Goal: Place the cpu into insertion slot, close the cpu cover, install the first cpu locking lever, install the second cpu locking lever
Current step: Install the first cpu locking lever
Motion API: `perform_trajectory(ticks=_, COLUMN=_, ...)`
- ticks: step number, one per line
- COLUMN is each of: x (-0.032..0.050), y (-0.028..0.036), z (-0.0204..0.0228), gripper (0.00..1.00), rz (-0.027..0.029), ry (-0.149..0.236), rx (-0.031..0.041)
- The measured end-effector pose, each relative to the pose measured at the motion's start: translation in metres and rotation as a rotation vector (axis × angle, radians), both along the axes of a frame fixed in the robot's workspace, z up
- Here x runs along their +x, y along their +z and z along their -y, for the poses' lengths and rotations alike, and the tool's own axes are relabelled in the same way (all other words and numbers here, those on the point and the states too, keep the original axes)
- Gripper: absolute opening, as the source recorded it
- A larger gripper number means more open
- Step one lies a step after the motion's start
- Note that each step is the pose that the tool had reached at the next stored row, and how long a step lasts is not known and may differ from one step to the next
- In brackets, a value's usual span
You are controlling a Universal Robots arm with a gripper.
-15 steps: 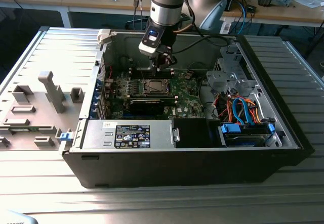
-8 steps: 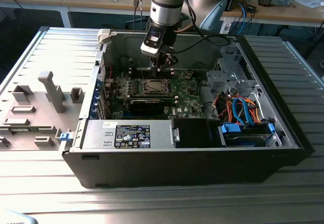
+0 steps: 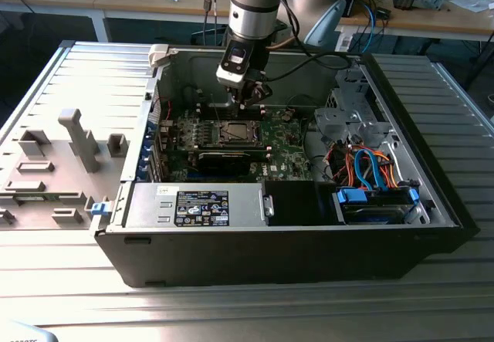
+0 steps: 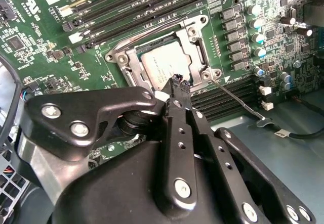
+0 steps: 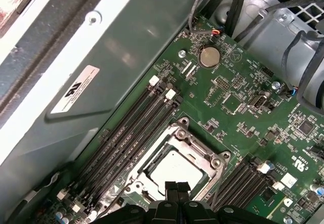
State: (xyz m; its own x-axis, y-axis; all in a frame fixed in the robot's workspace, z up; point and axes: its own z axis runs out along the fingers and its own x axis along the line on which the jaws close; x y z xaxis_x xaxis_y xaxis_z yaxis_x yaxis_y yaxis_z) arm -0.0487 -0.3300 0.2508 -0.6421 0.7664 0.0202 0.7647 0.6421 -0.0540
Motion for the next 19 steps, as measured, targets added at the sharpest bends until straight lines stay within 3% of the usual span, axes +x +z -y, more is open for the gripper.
perform_trajectory(ticks=19, x=0.0000, y=0.0000, z=0.0000, gripper=0.11, rz=0.0000, ry=0.078, rx=0.0000)
